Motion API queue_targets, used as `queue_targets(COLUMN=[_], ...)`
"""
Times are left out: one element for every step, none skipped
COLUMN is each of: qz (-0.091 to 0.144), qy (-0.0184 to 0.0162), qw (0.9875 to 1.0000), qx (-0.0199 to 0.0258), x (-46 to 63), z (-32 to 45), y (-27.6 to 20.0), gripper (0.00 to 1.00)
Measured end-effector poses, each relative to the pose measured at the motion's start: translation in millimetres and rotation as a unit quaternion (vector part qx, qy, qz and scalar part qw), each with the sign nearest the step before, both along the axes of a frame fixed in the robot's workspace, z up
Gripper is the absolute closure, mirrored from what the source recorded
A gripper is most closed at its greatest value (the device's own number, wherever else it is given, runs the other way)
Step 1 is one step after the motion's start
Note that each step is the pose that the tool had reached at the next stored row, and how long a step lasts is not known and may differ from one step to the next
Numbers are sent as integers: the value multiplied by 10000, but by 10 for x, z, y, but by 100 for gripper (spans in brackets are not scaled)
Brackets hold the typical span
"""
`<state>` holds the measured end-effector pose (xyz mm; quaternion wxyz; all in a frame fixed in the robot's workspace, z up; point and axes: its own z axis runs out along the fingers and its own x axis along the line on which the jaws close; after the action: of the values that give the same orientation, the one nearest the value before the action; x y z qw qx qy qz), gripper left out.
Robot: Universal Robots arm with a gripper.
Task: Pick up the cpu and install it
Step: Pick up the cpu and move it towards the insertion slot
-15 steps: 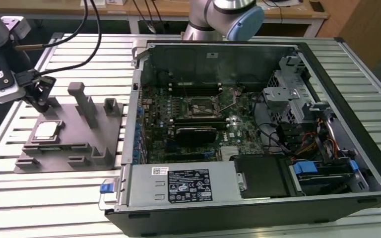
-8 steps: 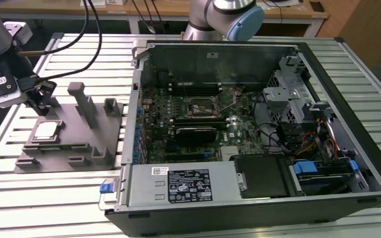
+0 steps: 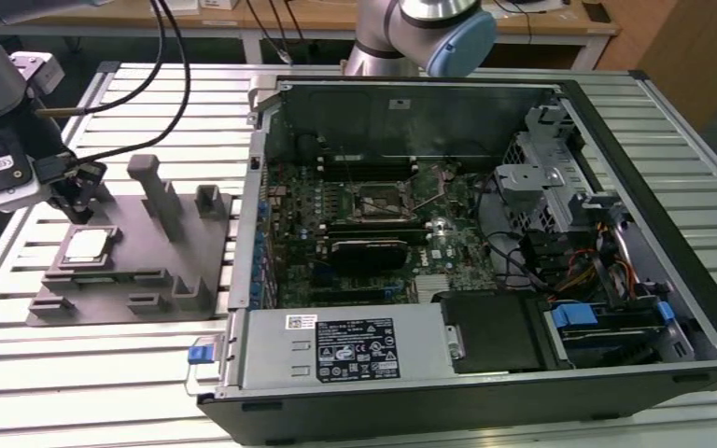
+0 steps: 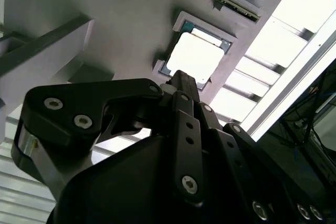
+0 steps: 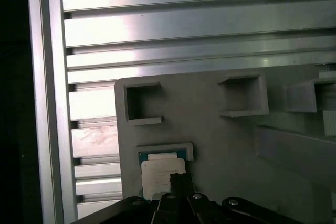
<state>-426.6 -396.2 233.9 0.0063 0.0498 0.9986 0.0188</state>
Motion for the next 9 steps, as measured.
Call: queue_targets(qz=[-5,-11,-17,-24,-32,-39,-47,-53,-60], qy=[0,0,1,1,2,3,4,4,4], qw=[10000,10000,10000,10000,10000,10000,10000,10000,10000], qx=[0,0,0,1,0,0,0,0,1], x=[-11,-22,-29,-33,-38,-43,-49,-54,-58], z=[-11,-21,-32,-44,-54,-64,-74,-85,-96], y=[-1,-1,-2,-5,-7,-9,-12,-15,-18], gripper=[89,89,89,89,89,89,89,89,89])
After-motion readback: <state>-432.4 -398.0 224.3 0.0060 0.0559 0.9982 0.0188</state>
